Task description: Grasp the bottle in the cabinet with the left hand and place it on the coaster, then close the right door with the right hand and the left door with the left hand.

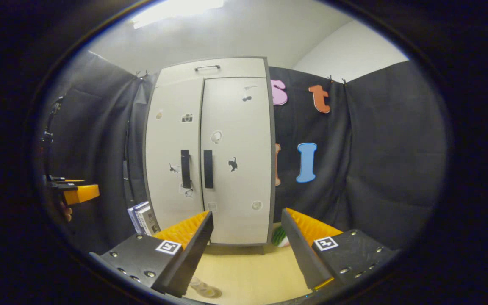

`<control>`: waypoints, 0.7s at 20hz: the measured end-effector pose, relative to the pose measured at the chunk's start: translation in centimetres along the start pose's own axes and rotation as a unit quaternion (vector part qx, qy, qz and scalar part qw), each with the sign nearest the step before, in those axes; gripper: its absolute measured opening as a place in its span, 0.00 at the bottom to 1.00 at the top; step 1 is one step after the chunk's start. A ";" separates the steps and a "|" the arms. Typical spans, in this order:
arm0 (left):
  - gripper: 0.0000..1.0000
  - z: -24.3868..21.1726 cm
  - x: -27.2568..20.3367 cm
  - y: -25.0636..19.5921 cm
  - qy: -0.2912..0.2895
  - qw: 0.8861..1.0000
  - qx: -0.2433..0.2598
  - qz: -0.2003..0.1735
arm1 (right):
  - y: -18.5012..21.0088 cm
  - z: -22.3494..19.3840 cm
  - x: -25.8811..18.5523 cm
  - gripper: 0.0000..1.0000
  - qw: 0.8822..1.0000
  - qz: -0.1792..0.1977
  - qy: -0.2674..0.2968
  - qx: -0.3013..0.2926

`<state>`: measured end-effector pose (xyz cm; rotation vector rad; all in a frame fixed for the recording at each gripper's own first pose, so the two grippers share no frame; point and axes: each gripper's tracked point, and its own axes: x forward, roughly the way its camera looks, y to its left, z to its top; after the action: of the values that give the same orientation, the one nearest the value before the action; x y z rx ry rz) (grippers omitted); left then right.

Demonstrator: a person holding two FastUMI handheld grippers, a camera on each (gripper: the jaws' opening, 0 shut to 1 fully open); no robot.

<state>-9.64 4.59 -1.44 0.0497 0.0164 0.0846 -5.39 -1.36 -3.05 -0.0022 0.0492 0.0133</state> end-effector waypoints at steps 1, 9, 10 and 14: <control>0.92 0.4 -0.1 -0.4 -0.005 1.000 0.001 -0.006 | 0.2 0.0 -0.1 0.98 1.000 -0.001 0.000 0.001; 0.92 0.3 1.1 -1.6 -0.011 0.999 0.026 -0.031 | 1.1 0.6 0.4 0.98 1.000 -0.007 -0.006 0.002; 0.92 -0.4 1.2 -1.4 -0.003 0.999 0.027 -0.030 | 1.0 0.2 0.6 0.98 1.000 -0.011 -0.003 0.003; 0.93 -0.8 2.1 -1.3 -0.001 0.999 0.023 -0.044 | 1.1 -0.1 0.9 0.98 1.000 -0.022 -0.013 0.005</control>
<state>-7.46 3.53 -2.35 0.0952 0.0192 -0.0033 -4.54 -0.22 -3.17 0.0071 0.0235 -0.0315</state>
